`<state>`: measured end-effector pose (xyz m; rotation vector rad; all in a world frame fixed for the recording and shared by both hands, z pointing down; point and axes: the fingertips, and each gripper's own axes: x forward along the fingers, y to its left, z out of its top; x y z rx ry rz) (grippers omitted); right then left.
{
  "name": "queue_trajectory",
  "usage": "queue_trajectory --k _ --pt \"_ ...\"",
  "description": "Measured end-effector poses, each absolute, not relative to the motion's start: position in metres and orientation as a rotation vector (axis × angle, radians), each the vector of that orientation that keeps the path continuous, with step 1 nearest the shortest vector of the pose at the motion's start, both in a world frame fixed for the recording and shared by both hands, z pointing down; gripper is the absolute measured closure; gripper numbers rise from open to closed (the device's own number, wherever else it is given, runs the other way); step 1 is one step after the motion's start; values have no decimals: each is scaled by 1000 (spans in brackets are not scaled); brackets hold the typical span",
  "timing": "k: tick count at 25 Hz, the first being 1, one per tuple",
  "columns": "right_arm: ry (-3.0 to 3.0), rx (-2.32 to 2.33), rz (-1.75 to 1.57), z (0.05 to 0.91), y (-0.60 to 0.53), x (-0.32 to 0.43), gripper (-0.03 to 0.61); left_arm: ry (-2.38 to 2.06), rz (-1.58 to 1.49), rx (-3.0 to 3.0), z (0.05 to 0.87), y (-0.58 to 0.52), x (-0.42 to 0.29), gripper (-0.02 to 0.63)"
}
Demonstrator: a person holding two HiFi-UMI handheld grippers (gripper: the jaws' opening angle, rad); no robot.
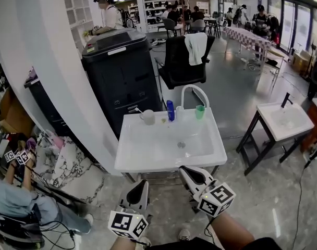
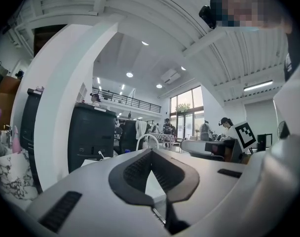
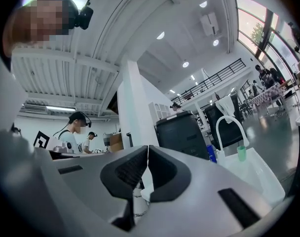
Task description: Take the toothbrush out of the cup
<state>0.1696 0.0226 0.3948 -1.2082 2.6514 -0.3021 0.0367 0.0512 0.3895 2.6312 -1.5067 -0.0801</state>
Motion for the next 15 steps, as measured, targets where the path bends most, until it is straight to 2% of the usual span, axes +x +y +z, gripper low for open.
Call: queue_trajectory --k 8,13,15 --pt "2661 -1155 -302 390 21 197 551 -1542 -29 2647 384 53 71 595" --pt "2661 -1153 -285 386 18 211 494 -1544 -25 2672 384 49 86 590" --pt "2657 -1162 -276 385 15 215 468 -1539 -22 2680 383 46 91 511"
